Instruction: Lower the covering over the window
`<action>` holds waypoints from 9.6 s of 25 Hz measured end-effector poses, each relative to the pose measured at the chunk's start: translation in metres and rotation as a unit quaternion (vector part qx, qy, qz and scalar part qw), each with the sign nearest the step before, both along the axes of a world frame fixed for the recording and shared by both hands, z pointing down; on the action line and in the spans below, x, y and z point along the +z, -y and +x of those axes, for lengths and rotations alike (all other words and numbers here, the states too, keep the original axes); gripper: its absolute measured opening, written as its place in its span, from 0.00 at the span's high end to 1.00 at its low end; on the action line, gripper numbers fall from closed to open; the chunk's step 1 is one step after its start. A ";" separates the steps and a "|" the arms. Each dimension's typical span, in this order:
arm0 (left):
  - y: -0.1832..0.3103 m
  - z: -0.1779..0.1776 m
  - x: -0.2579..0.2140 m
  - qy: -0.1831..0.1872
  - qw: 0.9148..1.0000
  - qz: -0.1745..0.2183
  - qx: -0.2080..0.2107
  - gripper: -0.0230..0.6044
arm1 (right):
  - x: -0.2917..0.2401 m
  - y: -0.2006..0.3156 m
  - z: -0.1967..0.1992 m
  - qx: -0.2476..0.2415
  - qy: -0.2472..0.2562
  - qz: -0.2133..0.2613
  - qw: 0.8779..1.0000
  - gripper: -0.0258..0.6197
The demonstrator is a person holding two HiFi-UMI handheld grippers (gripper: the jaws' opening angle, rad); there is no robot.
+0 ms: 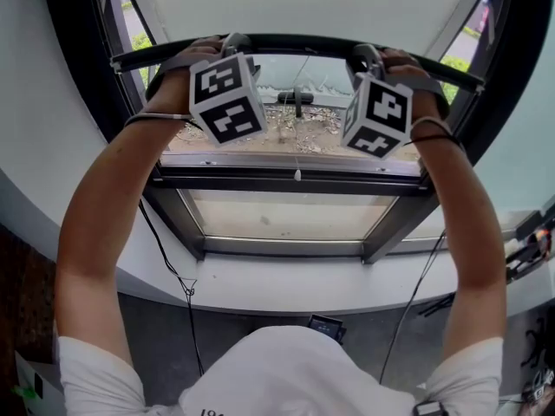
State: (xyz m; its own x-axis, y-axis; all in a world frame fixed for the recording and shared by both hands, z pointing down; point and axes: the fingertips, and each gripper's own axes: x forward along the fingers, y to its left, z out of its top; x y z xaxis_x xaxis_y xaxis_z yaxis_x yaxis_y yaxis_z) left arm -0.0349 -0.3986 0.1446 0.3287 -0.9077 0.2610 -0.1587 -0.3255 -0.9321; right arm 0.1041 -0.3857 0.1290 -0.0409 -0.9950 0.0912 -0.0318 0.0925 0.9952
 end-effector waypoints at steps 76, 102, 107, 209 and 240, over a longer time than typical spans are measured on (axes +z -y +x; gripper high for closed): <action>-0.003 -0.001 0.205 0.045 0.992 -0.119 -0.023 0.80 | 0.276 -0.030 -0.062 -0.049 0.234 -0.181 0.954 0.82; -0.002 0.001 0.204 0.035 0.993 -0.114 -0.022 0.80 | 0.322 -0.024 -0.072 0.042 0.466 -0.292 0.834 0.85; -0.002 0.000 0.203 0.034 0.993 -0.111 -0.020 0.80 | 0.343 -0.063 -0.090 -0.003 0.442 -0.310 0.842 0.85; -0.020 -0.001 0.351 0.059 0.963 -0.264 -0.004 0.69 | 0.369 -0.019 -0.004 0.068 -0.009 -0.314 0.947 0.63; -0.019 -0.003 0.337 -0.001 0.975 -0.220 0.016 0.70 | 0.359 -0.020 -0.005 0.013 0.040 -0.306 0.951 0.66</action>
